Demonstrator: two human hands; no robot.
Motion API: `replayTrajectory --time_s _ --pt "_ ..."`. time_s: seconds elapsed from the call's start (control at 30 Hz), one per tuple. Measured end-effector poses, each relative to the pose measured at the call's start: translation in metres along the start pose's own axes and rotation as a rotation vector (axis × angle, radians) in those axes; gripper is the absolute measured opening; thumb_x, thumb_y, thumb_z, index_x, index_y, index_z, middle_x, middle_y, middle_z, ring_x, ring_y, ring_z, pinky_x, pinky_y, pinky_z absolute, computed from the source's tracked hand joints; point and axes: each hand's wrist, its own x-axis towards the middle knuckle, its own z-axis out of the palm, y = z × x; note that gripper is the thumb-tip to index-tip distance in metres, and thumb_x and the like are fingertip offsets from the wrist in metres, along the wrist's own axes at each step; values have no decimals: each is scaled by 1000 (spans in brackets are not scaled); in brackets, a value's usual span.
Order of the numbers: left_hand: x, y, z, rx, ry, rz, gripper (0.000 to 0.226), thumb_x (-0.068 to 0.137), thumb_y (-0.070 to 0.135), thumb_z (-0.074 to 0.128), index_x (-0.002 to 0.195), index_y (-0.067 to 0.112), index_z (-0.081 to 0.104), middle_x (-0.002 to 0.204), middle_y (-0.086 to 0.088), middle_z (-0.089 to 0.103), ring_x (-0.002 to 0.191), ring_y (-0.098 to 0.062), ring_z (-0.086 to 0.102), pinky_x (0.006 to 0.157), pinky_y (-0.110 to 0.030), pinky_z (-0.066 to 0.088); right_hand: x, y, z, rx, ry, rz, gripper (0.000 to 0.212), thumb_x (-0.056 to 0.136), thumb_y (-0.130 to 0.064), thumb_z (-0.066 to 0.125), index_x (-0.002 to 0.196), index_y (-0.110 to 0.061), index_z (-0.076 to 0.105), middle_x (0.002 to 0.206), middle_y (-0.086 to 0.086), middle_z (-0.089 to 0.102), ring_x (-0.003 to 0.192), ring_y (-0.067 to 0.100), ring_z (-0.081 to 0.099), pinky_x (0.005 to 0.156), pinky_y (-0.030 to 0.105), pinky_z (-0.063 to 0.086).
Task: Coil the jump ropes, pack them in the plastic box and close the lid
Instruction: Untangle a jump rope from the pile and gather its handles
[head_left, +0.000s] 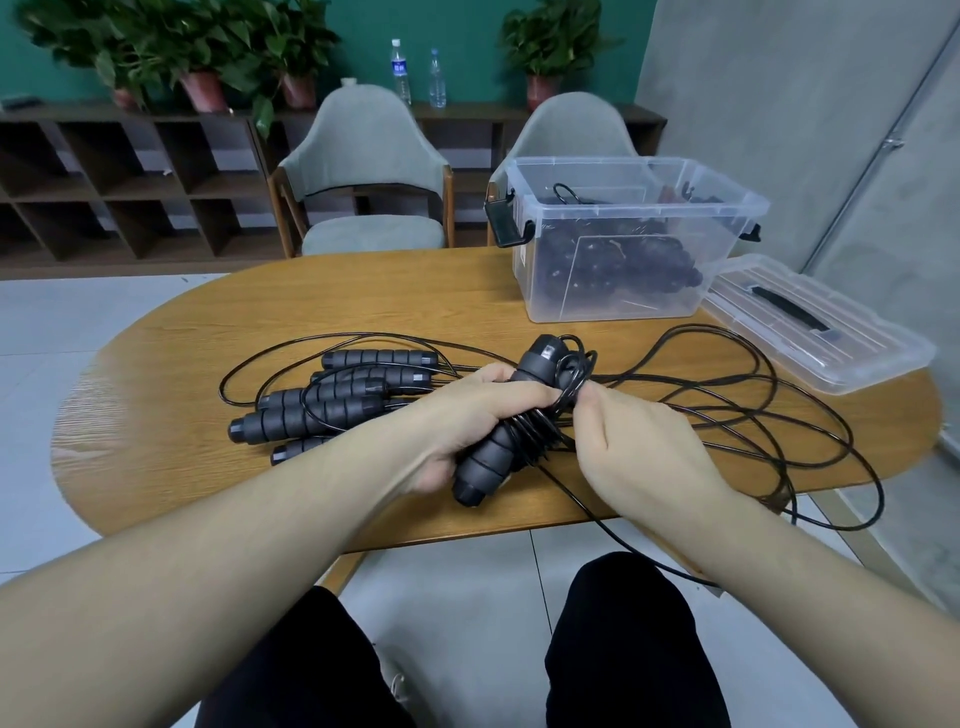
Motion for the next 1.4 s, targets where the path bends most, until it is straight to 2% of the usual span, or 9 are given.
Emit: replayTrajectory --time_s 0.17,0.27,0.4,0.73,0.83,0.97,1.13,1.27,1.4 --pt "0 -5 -3 62 -4 10 38 80 38 83 98 20 55 88 -7 64 72 -20 59 60 -28 49 1 13 3 34 -102 -24 19 95 -19 26 77 -21 32 60 -9 33 44 21 38 35 32 35" --pt "2 -8 0 57 36 44 39 77 41 84 96 20 57 85 -6 65 73 -22 60 61 -30 50 2 18 2 30 -102 -129 30 95 -31 15 80 -21 39 65 -4 43 50 23 46 45 34 42" --pt "2 -11 3 56 65 22 62 72 50 82 115 11 61 92 -8 68 79 -23 63 69 -36 52 6 25 3 -185 -51 -335 36 95 -40 10 85 -23 41 73 -4 46 61 21 48 58 33 37" --pt "12 -12 5 125 252 145 26 84 33 72 97 11 67 78 -1 68 70 -18 64 67 -34 53 11 16 -1 -10 -272 -42 40 105 -40 19 93 -23 53 83 -5 59 80 20 59 72 36 44" --pt "14 -9 0 189 286 170 37 72 45 71 93 14 68 76 2 69 71 -19 64 71 -35 53 16 22 -8 196 -204 59 47 97 -51 19 105 -29 60 82 -4 64 76 17 64 73 41 55" --pt "15 -11 -10 296 309 182 37 71 48 69 90 16 68 72 7 67 69 -15 62 70 -32 51 22 31 -19 348 75 -12 21 97 -44 49 117 -39 47 83 -7 59 65 12 61 64 39 56" --pt "18 -16 -8 468 324 234 30 72 51 69 77 22 63 62 12 61 60 -10 55 64 -29 44 33 23 -21 9 49 -251 20 90 -47 59 103 -35 69 82 -9 53 76 11 52 68 34 49" --pt "15 -14 -6 551 361 250 44 59 61 64 76 22 60 60 11 58 60 -14 52 63 -31 43 39 12 -26 -138 -44 -268 19 90 -46 59 100 -35 71 92 -9 53 89 18 57 74 35 49" --pt "13 -16 -2 627 336 248 47 58 66 63 79 23 60 63 10 60 63 -16 56 69 -39 53 45 5 -31 -501 -87 -362 19 95 -40 55 103 -31 70 110 -7 51 109 19 44 85 36 39"
